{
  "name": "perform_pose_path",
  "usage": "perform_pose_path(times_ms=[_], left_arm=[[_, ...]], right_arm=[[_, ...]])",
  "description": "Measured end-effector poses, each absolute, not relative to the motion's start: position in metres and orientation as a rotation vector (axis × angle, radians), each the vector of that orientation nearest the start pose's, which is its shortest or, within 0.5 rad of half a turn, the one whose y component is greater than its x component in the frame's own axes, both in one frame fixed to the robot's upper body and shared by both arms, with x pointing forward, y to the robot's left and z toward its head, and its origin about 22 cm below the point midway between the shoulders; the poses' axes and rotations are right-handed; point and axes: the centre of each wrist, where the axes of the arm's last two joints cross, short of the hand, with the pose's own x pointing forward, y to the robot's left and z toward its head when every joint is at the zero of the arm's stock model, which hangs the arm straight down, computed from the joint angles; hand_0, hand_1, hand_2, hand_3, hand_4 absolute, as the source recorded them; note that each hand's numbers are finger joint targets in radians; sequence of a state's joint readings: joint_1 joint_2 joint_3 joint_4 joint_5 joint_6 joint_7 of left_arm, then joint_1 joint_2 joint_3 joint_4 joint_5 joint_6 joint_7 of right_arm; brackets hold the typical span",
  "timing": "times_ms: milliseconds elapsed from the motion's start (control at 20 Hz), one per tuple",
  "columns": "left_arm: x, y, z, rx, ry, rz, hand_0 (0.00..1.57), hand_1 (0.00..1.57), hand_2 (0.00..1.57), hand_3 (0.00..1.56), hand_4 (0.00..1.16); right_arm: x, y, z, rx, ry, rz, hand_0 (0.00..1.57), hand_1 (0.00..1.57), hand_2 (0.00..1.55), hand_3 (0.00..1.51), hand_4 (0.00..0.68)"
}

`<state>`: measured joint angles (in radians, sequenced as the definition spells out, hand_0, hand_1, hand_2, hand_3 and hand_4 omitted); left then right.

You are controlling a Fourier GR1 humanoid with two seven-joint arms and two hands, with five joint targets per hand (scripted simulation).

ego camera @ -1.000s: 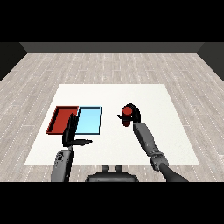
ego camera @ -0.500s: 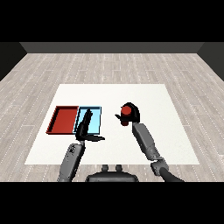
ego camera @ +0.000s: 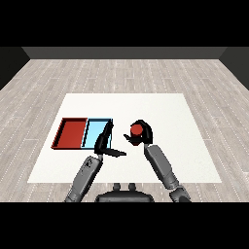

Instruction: Pick the red can and put it in the red box

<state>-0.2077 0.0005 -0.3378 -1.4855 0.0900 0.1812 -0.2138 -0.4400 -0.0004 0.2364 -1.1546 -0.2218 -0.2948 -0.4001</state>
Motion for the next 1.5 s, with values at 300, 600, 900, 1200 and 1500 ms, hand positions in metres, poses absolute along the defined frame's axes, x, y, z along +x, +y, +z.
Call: perform_pose_path(times_ms=[300,600,900,1200,1500], left_arm=[[0.258,0.114,0.026,-0.265,-1.848,-0.161,0.0,0.0,0.0,0.0,0.0],[0.27,0.096,0.021,-0.27,-1.84,-0.186,0.0,0.0,0.0,0.0,0.0],[0.286,0.091,0.022,-0.242,-1.806,-0.2,0.0,0.0,0.0,0.0,0.0],[0.29,0.082,0.016,-0.245,-1.8,-0.223,0.0,0.0,0.0,0.0,0.0],[0.288,0.078,0.024,-0.236,-1.784,-0.254,0.0,0.0,0.0,0.0,0.0]], right_arm=[[0.316,-0.114,0.024,0.198,-1.929,0.025,1.38,1.38,1.41,1.4,0.619],[0.308,-0.103,0.033,0.236,-1.939,0.039,1.41,1.41,1.43,1.41,0.613],[0.302,-0.086,0.036,0.288,-1.949,0.057,1.43,1.43,1.44,1.4,0.599],[0.294,-0.073,0.041,0.295,-1.965,0.071,1.44,1.44,1.43,1.38,0.609],[0.287,-0.066,0.043,0.337,-1.957,0.066,1.46,1.46,1.45,1.4,0.578]])
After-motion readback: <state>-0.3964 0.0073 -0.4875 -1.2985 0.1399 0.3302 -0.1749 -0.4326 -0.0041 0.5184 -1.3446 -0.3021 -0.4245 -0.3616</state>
